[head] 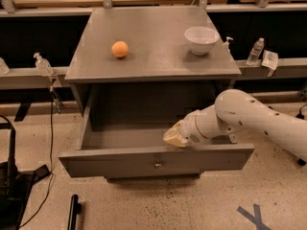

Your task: Open top drawer

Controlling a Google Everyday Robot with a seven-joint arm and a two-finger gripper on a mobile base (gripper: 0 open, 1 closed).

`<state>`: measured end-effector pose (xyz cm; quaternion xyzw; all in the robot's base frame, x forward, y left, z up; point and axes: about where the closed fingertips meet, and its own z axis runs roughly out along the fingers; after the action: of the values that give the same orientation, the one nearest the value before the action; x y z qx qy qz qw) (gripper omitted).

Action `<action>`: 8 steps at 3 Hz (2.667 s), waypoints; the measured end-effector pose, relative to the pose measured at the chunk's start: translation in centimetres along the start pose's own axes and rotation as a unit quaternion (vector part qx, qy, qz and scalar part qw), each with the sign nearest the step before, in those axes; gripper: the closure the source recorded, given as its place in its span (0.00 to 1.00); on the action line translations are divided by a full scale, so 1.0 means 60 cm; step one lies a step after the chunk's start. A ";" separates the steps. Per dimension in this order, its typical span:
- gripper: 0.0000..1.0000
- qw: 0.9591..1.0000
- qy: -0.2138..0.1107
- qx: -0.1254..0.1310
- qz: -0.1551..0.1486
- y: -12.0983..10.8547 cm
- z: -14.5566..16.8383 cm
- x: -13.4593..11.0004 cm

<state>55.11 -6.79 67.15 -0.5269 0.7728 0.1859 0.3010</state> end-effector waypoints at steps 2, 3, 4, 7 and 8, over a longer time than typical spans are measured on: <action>1.00 0.995 -0.098 0.012 0.029 0.002 -0.030 -0.011; 1.00 0.989 -0.139 0.034 0.042 -0.056 -0.038 -0.008; 1.00 0.983 -0.168 0.061 0.048 -0.091 -0.066 -0.009; 0.86 0.973 -0.193 0.126 0.034 -0.102 -0.162 -0.024; 0.62 0.973 -0.193 0.124 0.034 -0.101 -0.160 -0.026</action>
Offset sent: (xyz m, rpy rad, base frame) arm 0.0056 -0.0200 0.0217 0.3683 -0.0888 -0.1129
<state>58.53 -13.77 75.53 -0.4133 0.7344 0.1964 0.5012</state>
